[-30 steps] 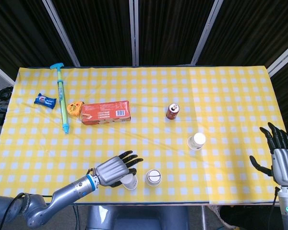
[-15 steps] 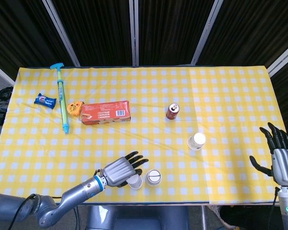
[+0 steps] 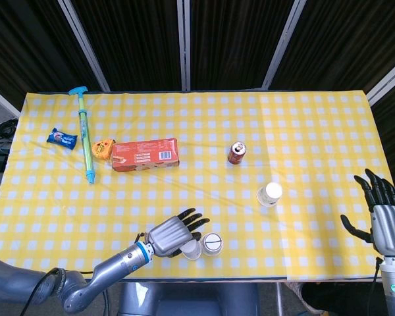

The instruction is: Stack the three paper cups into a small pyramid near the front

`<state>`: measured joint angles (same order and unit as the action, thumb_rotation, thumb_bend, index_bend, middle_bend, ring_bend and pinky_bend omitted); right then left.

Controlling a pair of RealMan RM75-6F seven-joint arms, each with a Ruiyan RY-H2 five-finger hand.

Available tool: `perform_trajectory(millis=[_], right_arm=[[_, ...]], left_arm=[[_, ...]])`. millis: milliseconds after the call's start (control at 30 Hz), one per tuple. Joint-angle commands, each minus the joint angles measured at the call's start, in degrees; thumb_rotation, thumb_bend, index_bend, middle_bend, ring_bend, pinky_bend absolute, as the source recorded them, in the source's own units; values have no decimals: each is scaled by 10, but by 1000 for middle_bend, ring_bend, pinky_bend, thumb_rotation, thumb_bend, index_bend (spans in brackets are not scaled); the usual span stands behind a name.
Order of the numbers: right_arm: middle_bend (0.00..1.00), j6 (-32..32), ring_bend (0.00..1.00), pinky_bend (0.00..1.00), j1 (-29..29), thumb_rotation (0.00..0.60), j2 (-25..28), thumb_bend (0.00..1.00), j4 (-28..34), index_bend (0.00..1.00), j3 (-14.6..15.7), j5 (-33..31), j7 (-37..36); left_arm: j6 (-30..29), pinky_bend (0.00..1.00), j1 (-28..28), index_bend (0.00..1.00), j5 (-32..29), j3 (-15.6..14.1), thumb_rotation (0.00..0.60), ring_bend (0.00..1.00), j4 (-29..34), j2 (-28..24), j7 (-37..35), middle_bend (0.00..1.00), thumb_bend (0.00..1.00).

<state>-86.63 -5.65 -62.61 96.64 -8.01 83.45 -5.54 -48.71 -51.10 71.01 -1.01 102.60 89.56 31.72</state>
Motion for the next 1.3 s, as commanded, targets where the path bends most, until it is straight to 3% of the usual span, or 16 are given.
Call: perform_trajectory(millis=[33, 333, 567, 800, 933, 1033, 1300], right_arm=[[0, -1, 0, 0, 0, 600, 0, 170, 0, 126, 0, 0, -1], [0, -4, 0, 0, 1, 600, 1, 170, 4, 126, 2, 8, 1], [0, -3, 0, 0, 1, 600, 2, 170, 3, 126, 3, 7, 0], [0, 5, 0, 0, -1, 600, 1, 145, 0, 126, 2, 2, 3], [0, 11, 0, 0, -5, 600, 0, 122, 3, 126, 3, 1, 12], [0, 18, 0, 0, -9, 600, 1, 117, 9, 126, 4, 2, 19], [0, 83, 0, 0, -55, 600, 13, 117, 61, 194, 1, 12, 72]], left_arm=[[-7, 0, 2, 283, 2, -2, 600, 0, 2, 0, 10, 0, 366], [-28, 0, 17, 137, 10, -12, 600, 0, 21, -23, 18, 0, 344], [-79, 0, 56, 126, 47, -35, 600, 0, 50, -59, -2, 0, 340], [-183, 0, 133, 116, 99, -71, 600, 0, 81, -129, -61, 0, 337], [-282, 0, 203, 96, 152, -96, 600, 0, 63, -176, -98, 0, 314], [-335, 0, 242, 82, 174, -105, 600, 0, 45, -194, -113, 0, 257], [-420, 0, 316, 75, 204, -114, 600, 0, 22, -233, -167, 0, 256]])
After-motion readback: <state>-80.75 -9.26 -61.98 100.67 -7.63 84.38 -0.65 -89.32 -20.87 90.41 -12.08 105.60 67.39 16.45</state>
